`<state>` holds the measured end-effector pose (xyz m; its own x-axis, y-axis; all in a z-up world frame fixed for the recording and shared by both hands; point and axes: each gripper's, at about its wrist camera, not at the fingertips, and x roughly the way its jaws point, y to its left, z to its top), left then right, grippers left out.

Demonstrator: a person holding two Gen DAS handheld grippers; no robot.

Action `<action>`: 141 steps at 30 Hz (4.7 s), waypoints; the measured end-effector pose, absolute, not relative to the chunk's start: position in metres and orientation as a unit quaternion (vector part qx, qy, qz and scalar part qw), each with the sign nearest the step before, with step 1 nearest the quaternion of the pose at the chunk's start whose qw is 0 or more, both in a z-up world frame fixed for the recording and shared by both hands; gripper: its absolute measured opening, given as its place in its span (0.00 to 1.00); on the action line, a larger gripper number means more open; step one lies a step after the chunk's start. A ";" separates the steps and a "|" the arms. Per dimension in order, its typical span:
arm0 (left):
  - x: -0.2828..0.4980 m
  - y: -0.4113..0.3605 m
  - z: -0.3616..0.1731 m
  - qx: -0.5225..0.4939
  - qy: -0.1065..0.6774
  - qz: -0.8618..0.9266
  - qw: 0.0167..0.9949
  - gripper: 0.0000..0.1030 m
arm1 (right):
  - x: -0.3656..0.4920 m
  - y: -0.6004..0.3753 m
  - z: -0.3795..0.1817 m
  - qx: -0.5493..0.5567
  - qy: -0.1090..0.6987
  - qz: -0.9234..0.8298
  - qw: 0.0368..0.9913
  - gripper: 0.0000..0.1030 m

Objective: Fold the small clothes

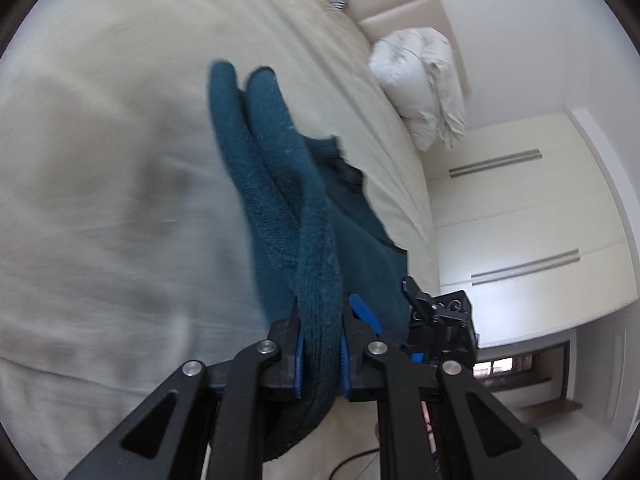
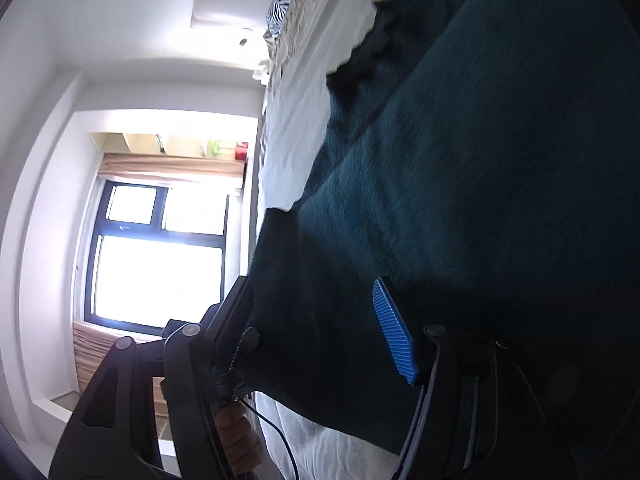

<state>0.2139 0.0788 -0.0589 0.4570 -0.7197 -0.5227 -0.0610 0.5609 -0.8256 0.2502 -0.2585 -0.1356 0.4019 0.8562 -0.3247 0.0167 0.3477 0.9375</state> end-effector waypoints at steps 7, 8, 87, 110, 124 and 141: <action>0.247 -0.014 -0.033 -0.365 0.478 -0.267 0.753 0.13 | 0.244 -0.345 -0.133 0.534 0.407 0.291 0.681 0.72; 0.253 -0.032 -0.033 -0.355 0.481 -0.275 0.753 0.13 | 0.245 -0.354 -0.135 0.540 0.405 0.288 0.679 0.73; 0.261 -0.077 -0.076 -0.274 0.488 -0.281 0.780 0.79 | 0.218 -0.445 -0.075 0.282 0.454 0.090 0.841 0.61; 0.308 -0.117 -0.108 -0.219 0.537 -0.250 0.775 0.44 | 0.256 -0.420 -0.114 0.254 0.513 0.120 0.811 0.25; 0.241 -0.062 -0.047 -0.177 0.502 -0.232 0.814 0.36 | 0.194 -0.329 -0.040 0.142 0.461 0.122 0.867 0.16; 0.103 0.080 -0.054 -0.193 0.485 -0.187 0.832 0.34 | 0.076 -0.167 -0.039 0.161 0.447 0.206 0.856 0.16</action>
<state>0.1026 0.0801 -0.0537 0.4602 -0.4974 -0.7354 0.1240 0.8562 -0.5016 0.0761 -0.1674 -0.0392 0.5160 0.4965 -0.6980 -0.2080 0.8631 0.4602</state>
